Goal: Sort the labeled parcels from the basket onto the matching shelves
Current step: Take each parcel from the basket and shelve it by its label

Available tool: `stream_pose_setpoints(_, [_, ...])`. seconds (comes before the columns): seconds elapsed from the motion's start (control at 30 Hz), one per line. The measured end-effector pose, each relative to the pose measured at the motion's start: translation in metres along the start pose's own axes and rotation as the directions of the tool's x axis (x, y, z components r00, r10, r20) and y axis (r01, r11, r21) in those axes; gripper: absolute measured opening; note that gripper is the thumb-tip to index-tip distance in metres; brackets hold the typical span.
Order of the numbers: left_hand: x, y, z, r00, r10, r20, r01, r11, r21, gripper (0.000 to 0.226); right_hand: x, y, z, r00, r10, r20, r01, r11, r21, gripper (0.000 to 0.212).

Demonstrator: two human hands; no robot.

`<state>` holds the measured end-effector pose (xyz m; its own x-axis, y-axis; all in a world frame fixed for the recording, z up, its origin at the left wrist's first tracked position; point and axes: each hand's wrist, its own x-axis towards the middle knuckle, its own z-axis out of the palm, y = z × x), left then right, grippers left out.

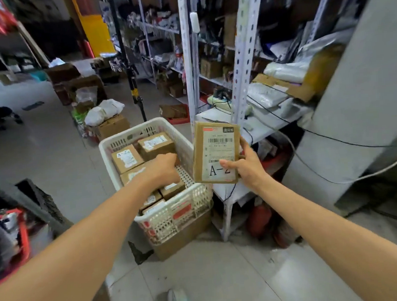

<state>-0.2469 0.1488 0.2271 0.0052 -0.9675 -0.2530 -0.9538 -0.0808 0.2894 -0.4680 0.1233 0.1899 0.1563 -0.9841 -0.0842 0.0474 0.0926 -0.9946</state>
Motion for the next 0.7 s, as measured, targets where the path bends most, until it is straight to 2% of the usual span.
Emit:
stream_pose_setpoints(0.17, [-0.013, 0.081, 0.022, 0.986, 0.136, 0.092, -0.141, 0.989, 0.043, 0.053, -0.063, -0.013, -0.082, 0.982, -0.066, -0.174, 0.06, 0.997, -0.044, 0.09])
stream_pose_setpoints(0.3, [-0.009, 0.162, 0.03, 0.935, 0.338, 0.107, -0.344, 0.937, 0.054, 0.042, -0.111, -0.033, -0.157, 0.931, -0.09, -0.354, 0.082, 0.996, -0.037, 0.089])
stream_pose_setpoints(0.4, [-0.001, 0.238, 0.038, 0.848, 0.517, 0.118, -0.526, 0.848, 0.069, 0.026, -0.152, -0.048, -0.214, 0.864, -0.118, -0.49, 0.104, 0.993, -0.056, 0.092])
stream_pose_setpoints(0.43, [0.001, 0.265, 0.041, 0.811, 0.57, 0.13, -0.58, 0.812, 0.064, 0.027, -0.165, -0.054, -0.233, 0.835, -0.131, -0.535, 0.113, 0.991, -0.067, 0.093])
stream_pose_setpoints(0.5, [-0.001, 0.323, 0.047, 0.741, 0.652, 0.16, -0.666, 0.745, 0.044, 0.043, -0.193, -0.065, -0.267, 0.771, -0.15, -0.619, 0.114, 0.989, -0.097, 0.092])
stream_pose_setpoints(0.57, [-0.01, 0.379, 0.054, 0.666, 0.721, 0.191, -0.736, 0.677, 0.011, 0.053, -0.224, -0.077, -0.295, 0.69, -0.172, -0.703, 0.113, 0.985, -0.13, 0.09])
stream_pose_setpoints(0.7, [-0.03, 0.473, 0.071, 0.476, 0.838, 0.265, -0.861, 0.506, -0.054, 0.048, -0.287, -0.094, -0.33, 0.489, -0.203, -0.848, 0.119, 0.979, -0.166, 0.086])
